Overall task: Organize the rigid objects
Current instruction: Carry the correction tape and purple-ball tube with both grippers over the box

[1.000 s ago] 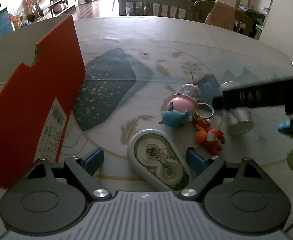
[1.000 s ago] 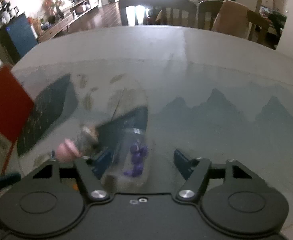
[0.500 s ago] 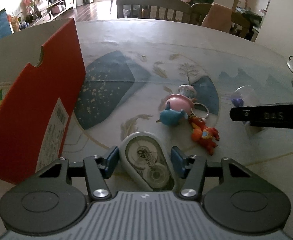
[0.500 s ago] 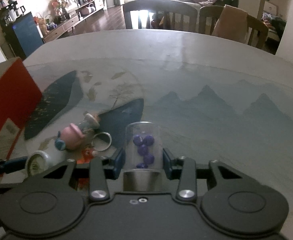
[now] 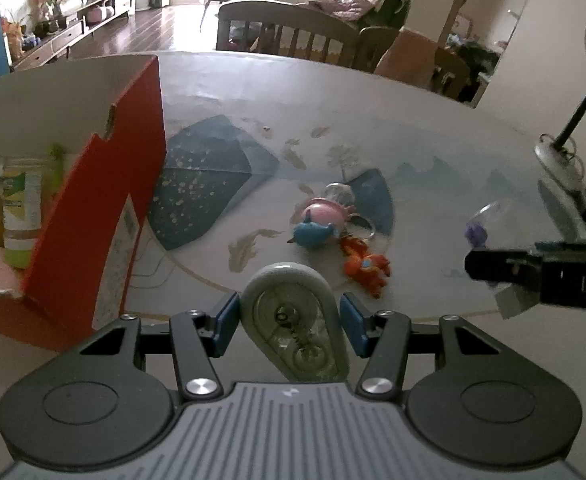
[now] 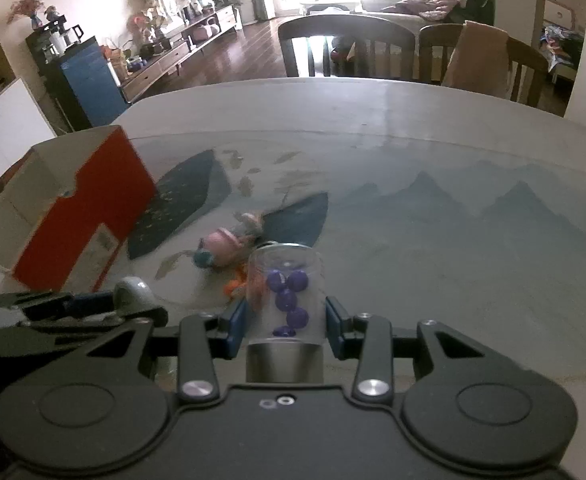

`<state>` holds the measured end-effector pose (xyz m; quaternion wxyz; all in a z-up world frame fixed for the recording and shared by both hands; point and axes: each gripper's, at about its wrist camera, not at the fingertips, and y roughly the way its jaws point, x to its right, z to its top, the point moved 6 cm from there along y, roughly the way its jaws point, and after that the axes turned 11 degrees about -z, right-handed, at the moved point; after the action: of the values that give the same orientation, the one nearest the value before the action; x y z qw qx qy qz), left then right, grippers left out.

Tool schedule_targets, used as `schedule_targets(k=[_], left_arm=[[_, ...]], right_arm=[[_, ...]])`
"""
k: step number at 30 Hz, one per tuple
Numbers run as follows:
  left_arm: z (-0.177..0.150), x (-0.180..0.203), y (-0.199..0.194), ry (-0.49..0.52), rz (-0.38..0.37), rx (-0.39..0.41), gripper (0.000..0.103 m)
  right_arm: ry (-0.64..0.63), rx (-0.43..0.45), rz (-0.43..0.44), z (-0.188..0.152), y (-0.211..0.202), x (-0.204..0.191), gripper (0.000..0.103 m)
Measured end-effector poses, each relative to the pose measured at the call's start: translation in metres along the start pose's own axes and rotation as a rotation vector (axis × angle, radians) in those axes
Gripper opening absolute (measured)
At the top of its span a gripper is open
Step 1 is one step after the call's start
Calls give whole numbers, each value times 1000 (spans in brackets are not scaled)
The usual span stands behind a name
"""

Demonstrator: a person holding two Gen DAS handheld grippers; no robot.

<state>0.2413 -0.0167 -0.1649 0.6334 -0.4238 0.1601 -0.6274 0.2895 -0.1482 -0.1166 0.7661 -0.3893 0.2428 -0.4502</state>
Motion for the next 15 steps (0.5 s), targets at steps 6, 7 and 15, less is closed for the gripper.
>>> schedule_targets(k=[6, 7, 15], left_arm=[[4, 4, -24, -2, -58, 29, 54], [5, 4, -27, -5, -65, 34, 54], [23, -2, -62, -7, -116, 88, 54]], right_arm=[[-5, 19, 13, -2, -25, -9, 39], [-2, 25, 14, -2, -29, -10, 39], [2, 71, 23, 6, -56, -31, 39]])
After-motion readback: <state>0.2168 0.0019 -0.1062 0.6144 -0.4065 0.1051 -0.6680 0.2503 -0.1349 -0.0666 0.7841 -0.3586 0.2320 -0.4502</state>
